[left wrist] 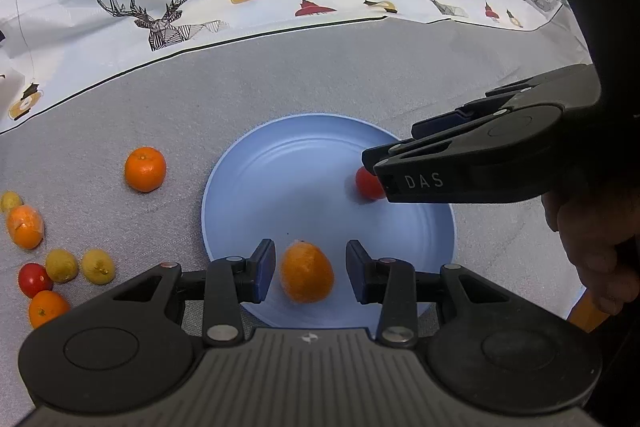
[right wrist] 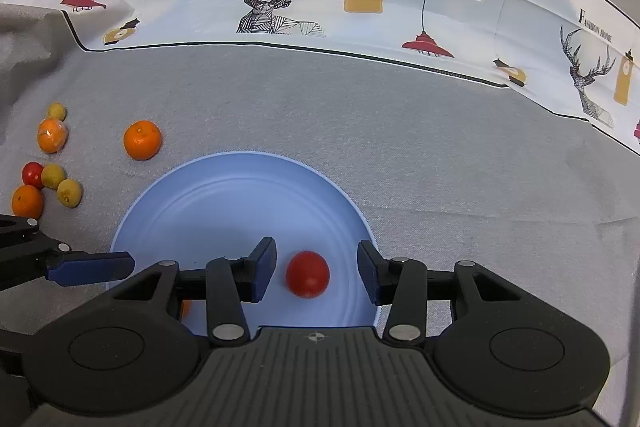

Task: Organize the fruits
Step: 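Open the left tool to drop the orange while the right tool releases the tomato onto the plate, then withdraw both open tools from the plate back toward the fruit pile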

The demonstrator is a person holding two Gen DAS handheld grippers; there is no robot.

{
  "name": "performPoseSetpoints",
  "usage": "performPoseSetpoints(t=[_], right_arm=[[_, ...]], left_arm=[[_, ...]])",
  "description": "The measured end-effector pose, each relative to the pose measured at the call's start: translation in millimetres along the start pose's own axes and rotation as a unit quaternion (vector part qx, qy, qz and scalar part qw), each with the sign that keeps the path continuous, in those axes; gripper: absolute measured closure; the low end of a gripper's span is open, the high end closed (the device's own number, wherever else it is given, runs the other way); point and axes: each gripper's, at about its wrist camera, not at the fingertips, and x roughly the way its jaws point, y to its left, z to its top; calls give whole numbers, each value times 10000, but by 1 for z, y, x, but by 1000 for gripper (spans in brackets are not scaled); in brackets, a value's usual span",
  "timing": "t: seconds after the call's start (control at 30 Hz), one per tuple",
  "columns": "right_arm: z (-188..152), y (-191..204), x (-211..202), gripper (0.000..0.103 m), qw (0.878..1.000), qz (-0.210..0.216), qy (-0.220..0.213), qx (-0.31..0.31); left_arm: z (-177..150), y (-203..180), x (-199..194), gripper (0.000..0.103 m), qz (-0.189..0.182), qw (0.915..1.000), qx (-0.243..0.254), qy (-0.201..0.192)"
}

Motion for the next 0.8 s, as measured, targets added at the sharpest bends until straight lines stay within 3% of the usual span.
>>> performPoseSetpoints(t=[0.8], right_arm=[[0, 1, -1, 56, 10000, -22, -12, -7]], left_arm=[[0, -1, -3, 60, -17, 10000, -13, -41]])
